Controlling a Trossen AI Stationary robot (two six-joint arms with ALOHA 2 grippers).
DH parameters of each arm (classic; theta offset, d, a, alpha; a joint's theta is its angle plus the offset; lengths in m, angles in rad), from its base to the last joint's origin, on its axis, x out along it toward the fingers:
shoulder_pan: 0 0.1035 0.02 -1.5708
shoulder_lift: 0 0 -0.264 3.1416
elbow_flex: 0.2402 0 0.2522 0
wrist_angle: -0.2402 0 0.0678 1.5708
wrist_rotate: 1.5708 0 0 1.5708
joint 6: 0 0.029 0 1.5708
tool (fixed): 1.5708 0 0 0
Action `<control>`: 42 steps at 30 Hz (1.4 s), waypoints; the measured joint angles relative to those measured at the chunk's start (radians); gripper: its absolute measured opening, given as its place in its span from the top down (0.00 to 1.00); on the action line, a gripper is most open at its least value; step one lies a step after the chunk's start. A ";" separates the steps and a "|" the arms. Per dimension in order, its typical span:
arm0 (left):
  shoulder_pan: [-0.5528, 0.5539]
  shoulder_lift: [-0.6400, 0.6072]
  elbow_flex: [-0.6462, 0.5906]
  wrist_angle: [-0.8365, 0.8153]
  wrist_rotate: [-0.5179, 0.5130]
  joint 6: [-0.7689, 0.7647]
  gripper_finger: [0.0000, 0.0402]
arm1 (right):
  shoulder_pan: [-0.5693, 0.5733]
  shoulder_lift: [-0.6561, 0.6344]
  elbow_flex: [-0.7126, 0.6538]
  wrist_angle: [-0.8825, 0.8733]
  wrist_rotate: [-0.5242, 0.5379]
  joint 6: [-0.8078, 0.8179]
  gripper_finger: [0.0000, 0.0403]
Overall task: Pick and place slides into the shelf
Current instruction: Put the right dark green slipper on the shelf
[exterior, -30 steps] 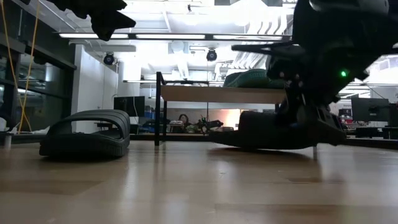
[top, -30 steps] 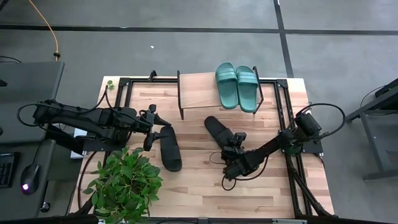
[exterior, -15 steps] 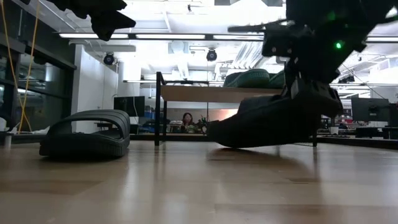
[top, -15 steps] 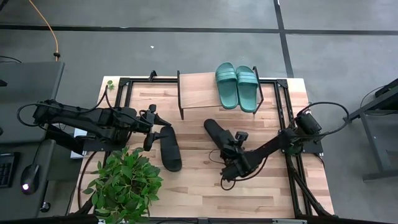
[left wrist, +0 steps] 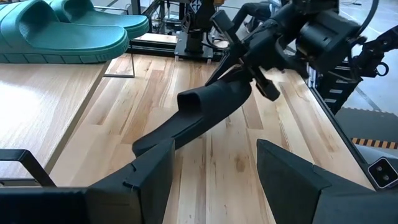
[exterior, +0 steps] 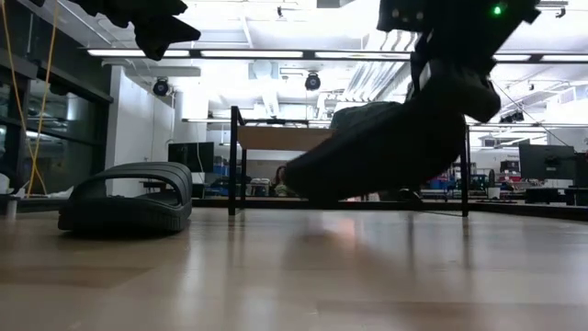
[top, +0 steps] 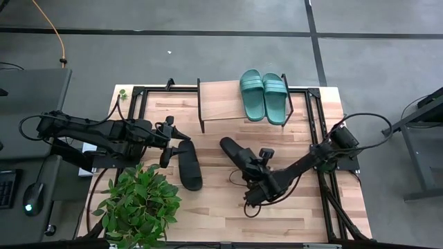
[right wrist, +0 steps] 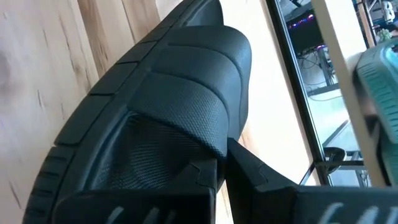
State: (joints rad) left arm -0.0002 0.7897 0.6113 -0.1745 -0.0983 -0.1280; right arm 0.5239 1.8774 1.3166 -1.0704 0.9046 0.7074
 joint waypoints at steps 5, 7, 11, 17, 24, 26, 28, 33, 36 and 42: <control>0.000 0.000 0.000 0.000 0.000 0.000 0.48 | 0.003 0.000 0.041 -0.028 0.003 -0.006 1.00; 0.000 0.000 0.000 0.000 0.000 0.000 0.48 | 0.003 0.000 0.056 -0.034 0.003 -0.029 1.00; 0.000 0.000 0.000 0.000 0.000 0.000 0.48 | 0.003 0.000 0.093 -0.043 0.017 -0.067 1.00; 0.000 0.000 0.000 0.000 0.000 0.000 0.48 | 0.003 0.000 0.152 -0.053 0.039 -0.131 1.00; 0.000 0.000 0.000 0.000 0.000 0.000 0.48 | 0.003 -0.001 0.207 -0.056 0.066 -0.209 1.00; 0.000 0.000 0.000 0.000 0.000 0.000 0.48 | 0.003 -0.001 0.222 -0.057 0.075 -0.220 1.00; 0.000 0.000 0.000 0.000 0.000 0.000 0.48 | 0.003 -0.001 0.233 -0.059 0.090 -0.241 1.00; 0.000 0.000 0.000 -0.001 0.000 0.000 0.48 | 0.003 -0.001 0.252 -0.060 0.124 -0.314 1.00; 0.000 0.000 0.000 -0.001 0.000 0.000 0.48 | -0.001 -0.001 0.264 -0.060 0.151 -0.354 1.00; 0.000 0.000 0.000 -0.002 0.000 0.000 0.48 | -0.023 -0.001 0.315 -0.056 0.160 -0.402 1.00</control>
State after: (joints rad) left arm -0.0003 0.7895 0.6113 -0.1768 -0.0986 -0.1280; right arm 0.5010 1.8763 1.6314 -1.1264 1.0649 0.3056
